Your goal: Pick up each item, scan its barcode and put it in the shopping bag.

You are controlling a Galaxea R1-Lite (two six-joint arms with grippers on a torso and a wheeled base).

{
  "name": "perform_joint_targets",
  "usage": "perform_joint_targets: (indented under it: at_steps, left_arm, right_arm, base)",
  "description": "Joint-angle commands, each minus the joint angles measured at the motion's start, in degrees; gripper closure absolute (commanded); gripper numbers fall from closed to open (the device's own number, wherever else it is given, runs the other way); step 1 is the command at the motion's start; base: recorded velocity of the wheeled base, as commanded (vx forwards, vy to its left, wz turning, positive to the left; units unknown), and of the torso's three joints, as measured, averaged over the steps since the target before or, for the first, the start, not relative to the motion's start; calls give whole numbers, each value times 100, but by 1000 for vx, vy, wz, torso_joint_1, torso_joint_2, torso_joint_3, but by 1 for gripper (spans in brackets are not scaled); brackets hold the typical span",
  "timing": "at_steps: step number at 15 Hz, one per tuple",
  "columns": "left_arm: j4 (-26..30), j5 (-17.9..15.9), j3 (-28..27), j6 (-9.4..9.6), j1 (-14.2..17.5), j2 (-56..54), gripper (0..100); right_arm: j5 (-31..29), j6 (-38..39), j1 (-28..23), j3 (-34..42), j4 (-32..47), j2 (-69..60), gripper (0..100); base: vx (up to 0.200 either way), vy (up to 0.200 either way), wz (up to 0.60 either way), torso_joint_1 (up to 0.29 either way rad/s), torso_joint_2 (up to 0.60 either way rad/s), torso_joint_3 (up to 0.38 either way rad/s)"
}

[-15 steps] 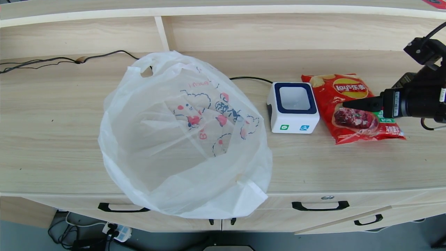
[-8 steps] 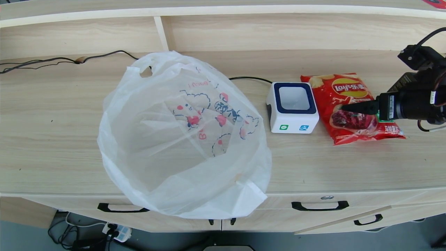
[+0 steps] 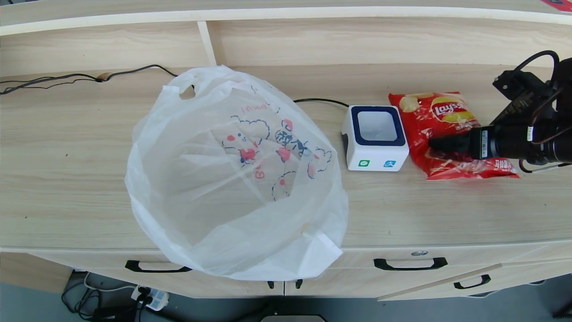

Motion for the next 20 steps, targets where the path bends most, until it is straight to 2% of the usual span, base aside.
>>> perform_joint_targets:
  at_steps: [1, 8, 11, 15, 17, 19, 20]
  left_arm:
    - [1, 1, 0, -1, -1, 9, 0]
    - [18, 1, 0, -19, -1, 0, 0]
    - [27, 1, 0, -10, -1, 9, 0]
    - [27, 1, 0, -19, -1, 0, 0]
    - [36, 1, 0, -10, -1, 9, 0]
    - [36, 1, 0, -10, -1, 9, 0]
    - [36, 1, 0, -10, -10, 9, 0]
  right_arm:
    - [4, -44, 39, 56, -61, 112, 100]
    - [30, -17, 118, 566, -650, -424, 100]
    - [13, 334, 338, 865, -650, -1390, 100]
    - [21, 888, 558, 1770, -659, -2911, 100]
    - [30, 1749, 1173, 2227, -685, -3640, 100]
    - [13, 2637, 2272, 2833, -861, -4511, 100]
    - [21, 2663, 2553, 3027, -861, -4801, 100]
  base:
    - [0, 0, 0, 0, 0, 0]
    - [0, 0, 0, 0, 0, 0]
    - [0, 0, 0, 0, 0, 0]
    - [0, 0, 0, 0, 0, 0]
    - [0, 0, 0, 0, 0, 0]
    - [0, 0, 0, 0, 0, 0]
    - [0, 0, 0, 0, 0, 0]
